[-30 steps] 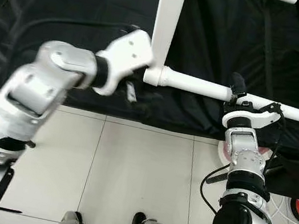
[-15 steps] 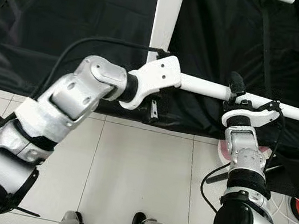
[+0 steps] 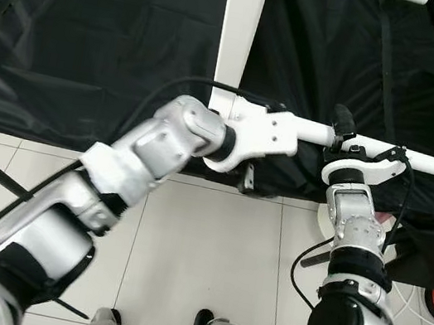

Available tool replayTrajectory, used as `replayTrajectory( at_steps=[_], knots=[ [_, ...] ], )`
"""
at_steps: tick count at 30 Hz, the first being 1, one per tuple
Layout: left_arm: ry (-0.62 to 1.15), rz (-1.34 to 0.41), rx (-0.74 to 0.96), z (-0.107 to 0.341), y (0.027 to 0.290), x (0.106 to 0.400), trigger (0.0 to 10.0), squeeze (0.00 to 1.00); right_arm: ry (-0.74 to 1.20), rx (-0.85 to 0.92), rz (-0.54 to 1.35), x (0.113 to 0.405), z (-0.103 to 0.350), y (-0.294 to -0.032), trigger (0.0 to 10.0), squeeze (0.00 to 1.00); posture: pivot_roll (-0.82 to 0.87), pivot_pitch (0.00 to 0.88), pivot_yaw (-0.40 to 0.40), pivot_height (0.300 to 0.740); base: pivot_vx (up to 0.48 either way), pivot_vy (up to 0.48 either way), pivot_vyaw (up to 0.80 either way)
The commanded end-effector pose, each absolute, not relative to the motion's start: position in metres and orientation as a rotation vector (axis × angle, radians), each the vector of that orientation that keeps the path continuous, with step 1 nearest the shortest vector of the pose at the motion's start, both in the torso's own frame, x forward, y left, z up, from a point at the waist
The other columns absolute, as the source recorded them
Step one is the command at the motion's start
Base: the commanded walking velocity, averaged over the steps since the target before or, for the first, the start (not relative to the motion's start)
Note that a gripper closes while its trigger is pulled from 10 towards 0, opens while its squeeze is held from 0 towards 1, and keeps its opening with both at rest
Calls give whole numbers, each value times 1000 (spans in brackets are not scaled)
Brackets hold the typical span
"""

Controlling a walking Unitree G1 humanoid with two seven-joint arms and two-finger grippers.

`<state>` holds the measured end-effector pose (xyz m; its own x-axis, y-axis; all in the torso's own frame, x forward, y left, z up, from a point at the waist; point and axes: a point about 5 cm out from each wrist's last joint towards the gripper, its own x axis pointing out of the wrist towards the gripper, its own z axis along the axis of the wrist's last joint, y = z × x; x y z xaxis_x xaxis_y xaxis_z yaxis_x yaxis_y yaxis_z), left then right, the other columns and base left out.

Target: Building children table

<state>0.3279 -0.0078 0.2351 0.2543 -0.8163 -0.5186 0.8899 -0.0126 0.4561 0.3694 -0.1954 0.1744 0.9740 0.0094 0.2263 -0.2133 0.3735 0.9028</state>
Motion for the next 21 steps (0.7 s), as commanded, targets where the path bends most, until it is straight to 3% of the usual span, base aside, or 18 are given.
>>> replayTrajectory(
  at_steps=[1,12,21],
  knots=[
    [88,-1264,855,230,-11,334,10000,0,128,1269,129,356,116,-156,10000,0,-9,314,64,740,0,0,0],
    [105,-1099,881,227,-20,359,10000,0,79,1363,146,338,115,-153,10000,0,-26,327,91,740,0,0,0],
    [26,-968,878,254,-26,376,10000,0,14,1399,172,323,122,-155,10000,0,-38,327,113,740,0,0,0]
  ],
)
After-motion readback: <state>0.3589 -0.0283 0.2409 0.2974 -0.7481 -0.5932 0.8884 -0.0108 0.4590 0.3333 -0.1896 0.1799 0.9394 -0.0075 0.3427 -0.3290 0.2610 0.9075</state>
